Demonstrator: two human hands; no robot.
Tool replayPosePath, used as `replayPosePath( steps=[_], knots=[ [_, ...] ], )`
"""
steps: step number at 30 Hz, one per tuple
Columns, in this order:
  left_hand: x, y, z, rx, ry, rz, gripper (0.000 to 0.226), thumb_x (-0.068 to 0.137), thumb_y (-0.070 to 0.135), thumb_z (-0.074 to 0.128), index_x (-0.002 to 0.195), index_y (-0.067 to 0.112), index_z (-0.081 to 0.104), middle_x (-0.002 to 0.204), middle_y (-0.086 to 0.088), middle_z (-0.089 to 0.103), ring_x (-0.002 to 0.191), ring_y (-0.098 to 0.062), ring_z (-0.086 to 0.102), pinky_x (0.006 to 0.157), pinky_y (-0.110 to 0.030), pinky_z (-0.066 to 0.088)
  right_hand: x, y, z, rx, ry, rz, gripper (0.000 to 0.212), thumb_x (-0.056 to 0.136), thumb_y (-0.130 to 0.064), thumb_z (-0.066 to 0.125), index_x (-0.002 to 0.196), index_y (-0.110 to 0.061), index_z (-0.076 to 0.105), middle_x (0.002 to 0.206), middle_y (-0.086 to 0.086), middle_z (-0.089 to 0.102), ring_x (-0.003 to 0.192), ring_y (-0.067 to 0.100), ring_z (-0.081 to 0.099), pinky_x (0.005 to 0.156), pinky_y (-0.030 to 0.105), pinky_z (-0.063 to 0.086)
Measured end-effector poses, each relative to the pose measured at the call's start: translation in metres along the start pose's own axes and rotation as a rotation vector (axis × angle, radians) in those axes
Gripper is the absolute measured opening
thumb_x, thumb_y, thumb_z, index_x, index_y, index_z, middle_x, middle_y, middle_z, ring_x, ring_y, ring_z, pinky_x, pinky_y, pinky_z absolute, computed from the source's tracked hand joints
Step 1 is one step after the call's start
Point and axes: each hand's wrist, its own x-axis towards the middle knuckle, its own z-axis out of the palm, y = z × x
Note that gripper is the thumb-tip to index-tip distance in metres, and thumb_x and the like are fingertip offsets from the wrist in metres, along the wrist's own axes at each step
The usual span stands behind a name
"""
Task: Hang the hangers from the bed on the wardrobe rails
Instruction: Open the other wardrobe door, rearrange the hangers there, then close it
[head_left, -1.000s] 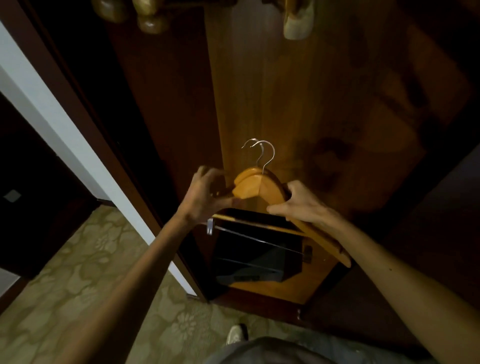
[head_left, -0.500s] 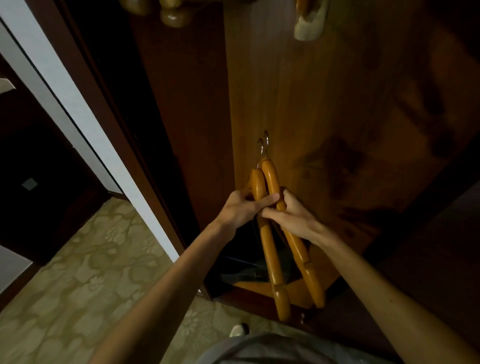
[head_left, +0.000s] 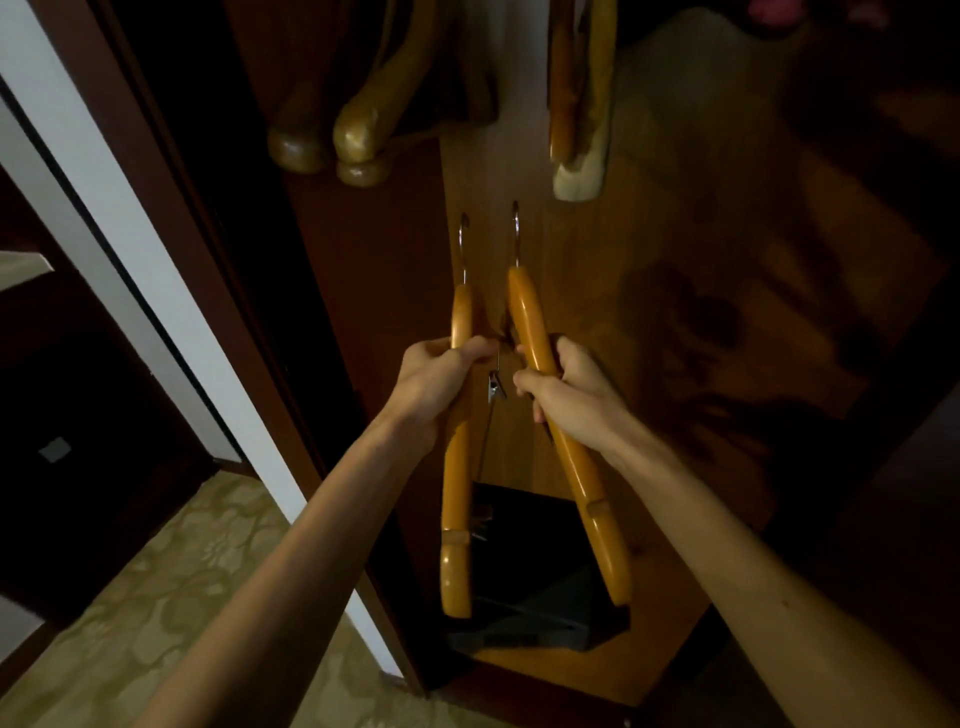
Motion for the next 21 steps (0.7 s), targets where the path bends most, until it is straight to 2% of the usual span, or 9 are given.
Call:
replayPosePath(
  steps=[4, 6, 8, 11, 13, 15, 17, 21],
  knots=[
    [0.005, 0.043, -0.012, -0.003, 0.073, 0.098, 0.02, 0.089, 0.036, 0.071, 0.091, 0.016, 0.071, 0.092, -0.006, 0.07, 0.079, -0.017, 0.068, 0.058, -0.027, 0.053, 0.021, -0.043, 0.007, -0.05, 0.035, -0.069, 0.015, 0.097, -0.028, 0.057, 0.109, -0.027, 0.047, 0.09, 0.003, 0.065, 0.068, 0.014, 0.065, 0.072, 0.037, 0.059],
    [0.005, 0.061, -0.016, -0.013, 0.076, 0.112, 0.02, 0.09, 0.035, 0.071, 0.089, 0.014, 0.07, 0.085, -0.005, 0.069, 0.069, -0.014, 0.066, 0.05, -0.024, 0.049, 0.029, -0.061, 0.012, -0.064, 0.068, -0.093, 0.017, 0.098, -0.028, 0.055, 0.113, -0.024, 0.047, 0.088, 0.002, 0.062, 0.071, 0.016, 0.065, 0.068, 0.036, 0.058],
    [0.007, 0.077, -0.019, -0.015, 0.076, 0.113, 0.021, 0.091, 0.034, 0.07, 0.091, 0.013, 0.067, 0.087, -0.007, 0.071, 0.069, -0.015, 0.068, 0.045, -0.022, 0.049, 0.038, -0.079, 0.014, -0.087, 0.099, -0.12, 0.017, 0.098, -0.026, 0.055, 0.114, -0.019, 0.052, 0.089, 0.001, 0.059, 0.076, 0.016, 0.063, 0.066, 0.034, 0.054],
    [0.008, 0.098, -0.02, -0.016, 0.06, 0.11, 0.022, 0.092, 0.032, 0.07, 0.091, 0.011, 0.067, 0.094, -0.014, 0.072, 0.075, -0.021, 0.07, 0.05, -0.027, 0.053, 0.052, -0.101, 0.012, -0.133, 0.143, -0.121, 0.018, 0.097, -0.021, 0.053, 0.115, -0.016, 0.052, 0.09, 0.001, 0.056, 0.077, 0.015, 0.059, 0.06, 0.028, 0.047],
    [0.009, 0.112, -0.021, -0.042, 0.042, 0.115, 0.022, 0.092, 0.029, 0.069, 0.09, 0.007, 0.068, 0.093, -0.015, 0.073, 0.075, -0.023, 0.07, 0.055, -0.028, 0.056, 0.06, -0.111, 0.008, -0.124, 0.172, -0.101, 0.022, 0.098, -0.017, 0.052, 0.12, -0.015, 0.05, 0.093, 0.002, 0.057, 0.076, 0.014, 0.06, 0.058, 0.028, 0.047],
    [0.016, 0.121, -0.021, -0.068, 0.019, 0.142, 0.029, 0.092, 0.027, 0.069, 0.105, 0.001, 0.071, 0.093, -0.014, 0.072, 0.075, -0.023, 0.069, 0.053, -0.027, 0.056, 0.066, -0.115, 0.005, -0.118, 0.215, -0.1, 0.028, 0.095, -0.019, 0.055, 0.123, -0.014, 0.052, 0.1, 0.006, 0.062, 0.086, 0.021, 0.063, 0.071, 0.038, 0.056],
    [0.023, 0.13, -0.019, -0.086, 0.006, 0.154, 0.047, 0.09, 0.03, 0.069, 0.125, -0.001, 0.063, 0.095, -0.012, 0.07, 0.075, -0.022, 0.069, 0.048, -0.027, 0.053, 0.071, -0.112, 0.004, -0.136, 0.251, -0.093, 0.031, 0.092, -0.023, 0.057, 0.123, -0.016, 0.054, 0.109, 0.008, 0.064, 0.098, 0.027, 0.063, 0.088, 0.047, 0.055],
    [0.038, 0.142, -0.012, -0.103, -0.014, 0.204, 0.058, 0.093, 0.032, 0.067, 0.138, 0.0, 0.051, 0.093, -0.009, 0.061, 0.066, -0.017, 0.061, 0.042, -0.02, 0.048, 0.082, -0.107, -0.001, -0.096, 0.323, -0.076, 0.035, 0.097, -0.012, 0.058, 0.131, -0.014, 0.051, 0.123, 0.009, 0.061, 0.108, 0.026, 0.06, 0.089, 0.038, 0.05]
  ],
)
